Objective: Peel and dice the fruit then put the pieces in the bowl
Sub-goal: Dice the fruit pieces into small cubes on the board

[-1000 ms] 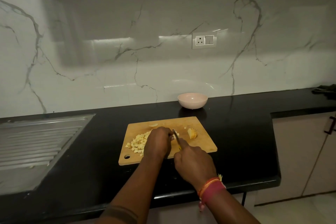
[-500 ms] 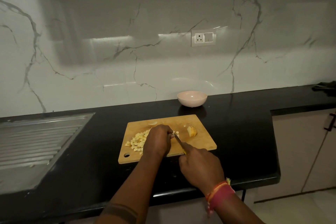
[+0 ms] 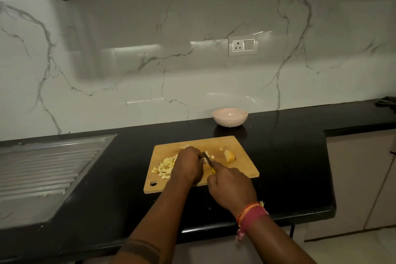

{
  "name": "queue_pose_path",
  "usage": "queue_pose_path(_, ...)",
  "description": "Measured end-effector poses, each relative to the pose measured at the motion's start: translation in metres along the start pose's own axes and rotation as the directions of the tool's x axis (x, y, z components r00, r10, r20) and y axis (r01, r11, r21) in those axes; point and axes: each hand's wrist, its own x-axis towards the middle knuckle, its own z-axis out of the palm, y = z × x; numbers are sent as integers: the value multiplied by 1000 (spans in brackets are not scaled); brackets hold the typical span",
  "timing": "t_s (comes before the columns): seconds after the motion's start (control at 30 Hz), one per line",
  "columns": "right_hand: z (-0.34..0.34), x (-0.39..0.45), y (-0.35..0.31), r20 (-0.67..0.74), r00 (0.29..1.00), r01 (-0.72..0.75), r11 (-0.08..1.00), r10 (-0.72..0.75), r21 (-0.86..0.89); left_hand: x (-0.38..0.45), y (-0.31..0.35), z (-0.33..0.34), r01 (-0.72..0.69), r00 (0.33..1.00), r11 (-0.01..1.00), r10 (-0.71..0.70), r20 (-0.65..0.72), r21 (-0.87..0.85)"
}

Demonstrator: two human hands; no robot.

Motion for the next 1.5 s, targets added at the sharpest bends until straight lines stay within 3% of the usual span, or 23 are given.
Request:
queue_pose_path(0.17, 5, 14, -9, 73, 997, 14, 999, -10, -47, -1, 2, 1, 11, 1000, 1000, -11, -19, -5)
queue_pose_path(0.33, 6, -2, -4, 34, 999, 39, 993, -35, -109, -2, 7, 4, 57, 998, 998, -58, -37, -21)
queue_pose_path(0.63, 1, -11, 0, -42, 998, -37, 999, 37, 11, -1, 4, 0, 71, 997, 997, -72, -34, -10)
queue_pose_path(0.97, 7, 14, -14, 67, 998, 16, 999, -14, -30, 4, 1, 0, 95, 995, 995, -95, 16, 2)
queue_pose_path(1.17, 8, -13, -8, 12, 999, 46, 995, -45, -90, 5, 4, 4, 129, 992, 991, -128, -21, 28)
queue_pose_path(1.5, -2, -13, -8, -46, 999, -15, 999, 16, 34, 9, -1, 3, 74, 997, 987, -71, -28, 141)
